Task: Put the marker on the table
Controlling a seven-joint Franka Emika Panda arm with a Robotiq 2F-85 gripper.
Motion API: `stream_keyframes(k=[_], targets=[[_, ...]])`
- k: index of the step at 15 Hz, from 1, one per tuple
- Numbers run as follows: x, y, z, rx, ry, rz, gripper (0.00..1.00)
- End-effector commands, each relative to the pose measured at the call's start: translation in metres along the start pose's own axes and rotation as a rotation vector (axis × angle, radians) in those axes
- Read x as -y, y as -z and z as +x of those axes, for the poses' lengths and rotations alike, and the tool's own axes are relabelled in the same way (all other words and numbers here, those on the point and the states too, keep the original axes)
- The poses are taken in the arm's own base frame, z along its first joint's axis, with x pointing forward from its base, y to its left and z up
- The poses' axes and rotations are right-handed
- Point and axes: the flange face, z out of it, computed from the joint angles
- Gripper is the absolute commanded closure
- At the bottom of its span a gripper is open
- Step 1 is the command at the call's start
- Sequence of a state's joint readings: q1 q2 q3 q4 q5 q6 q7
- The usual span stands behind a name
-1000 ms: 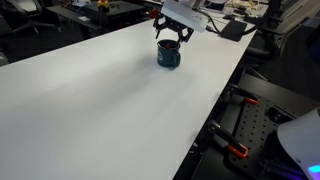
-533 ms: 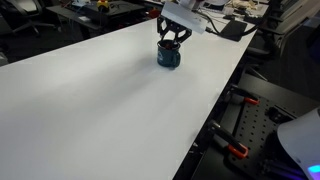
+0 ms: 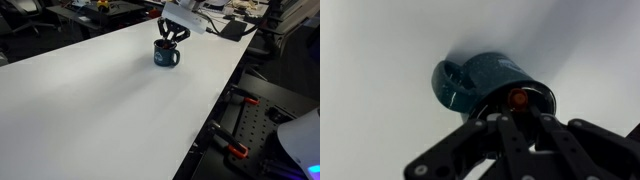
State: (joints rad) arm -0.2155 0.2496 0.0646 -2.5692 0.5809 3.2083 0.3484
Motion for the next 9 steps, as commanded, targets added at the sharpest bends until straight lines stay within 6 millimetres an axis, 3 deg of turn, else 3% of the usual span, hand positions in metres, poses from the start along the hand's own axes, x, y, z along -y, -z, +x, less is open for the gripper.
stream_keyframes(k=[1,9], targets=[[0.002,0.0,0.005,0.025,0.031,-0.002,0.95],[0.0,0.019,-0.001,-0.002,0.069,0.016,0.95]])
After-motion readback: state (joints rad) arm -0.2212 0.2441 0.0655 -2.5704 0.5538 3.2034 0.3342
